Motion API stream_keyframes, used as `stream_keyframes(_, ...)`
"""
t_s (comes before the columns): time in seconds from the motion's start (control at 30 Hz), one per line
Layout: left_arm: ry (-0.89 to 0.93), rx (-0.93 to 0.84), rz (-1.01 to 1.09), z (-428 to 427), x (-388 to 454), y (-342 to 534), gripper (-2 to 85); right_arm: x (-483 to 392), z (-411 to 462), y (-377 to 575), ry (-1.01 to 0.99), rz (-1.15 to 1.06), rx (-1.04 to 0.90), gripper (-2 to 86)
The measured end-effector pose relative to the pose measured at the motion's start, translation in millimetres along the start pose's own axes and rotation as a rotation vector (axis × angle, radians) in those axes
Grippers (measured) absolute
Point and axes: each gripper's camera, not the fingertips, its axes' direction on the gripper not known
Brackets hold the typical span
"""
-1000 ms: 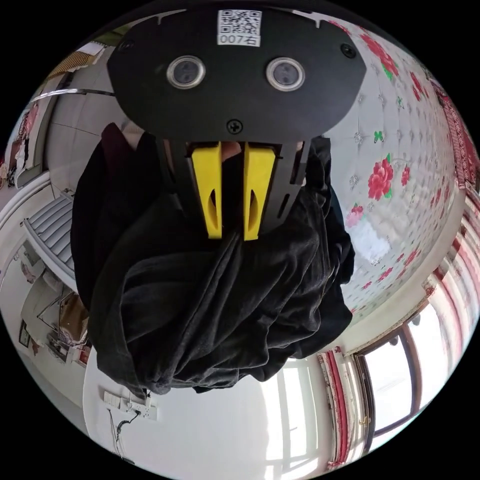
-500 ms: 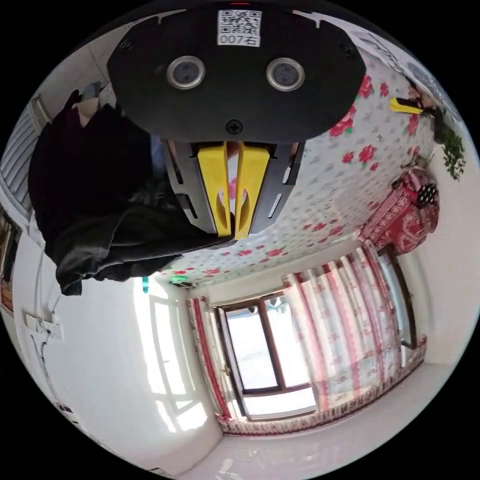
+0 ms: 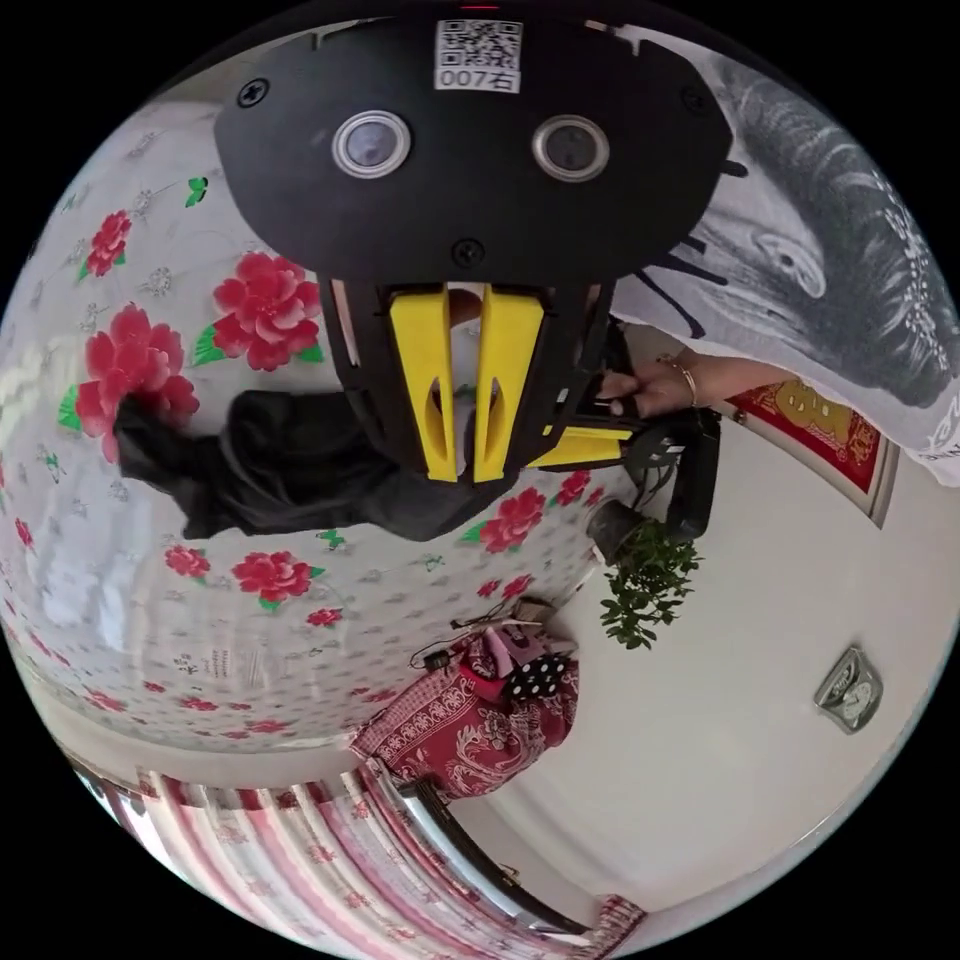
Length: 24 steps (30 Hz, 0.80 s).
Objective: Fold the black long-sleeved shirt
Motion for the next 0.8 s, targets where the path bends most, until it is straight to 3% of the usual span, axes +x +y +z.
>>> stream_keyframes(0.17,-0.042,-0.036,-0.025,-6,-52,19,13.7,28,32,-12,0.252,0.094,-0.069,3.1)
stream_keyframes(0.4,-0.084,0.054,-0.067,-16,-93,-4,13.7,48,74,-57,0.304,0.098,-0.145,6.1)
stream_keyframes(0.67,-0.155,0.000,-0.132,27,-138,-71,13.6,78,194,-157,0.310,0.038,-0.297,8.4)
stream_keyframes(0.73,-0.173,-0.076,-0.100,54,-149,-86,13.3,90,231,-174,0.379,0.010,-0.361,7.4)
stream_keyframes(0.8,-0.211,-0.297,-0.091,102,-161,-95,9.9,105,257,-171,0.392,0.046,-0.445,5.2)
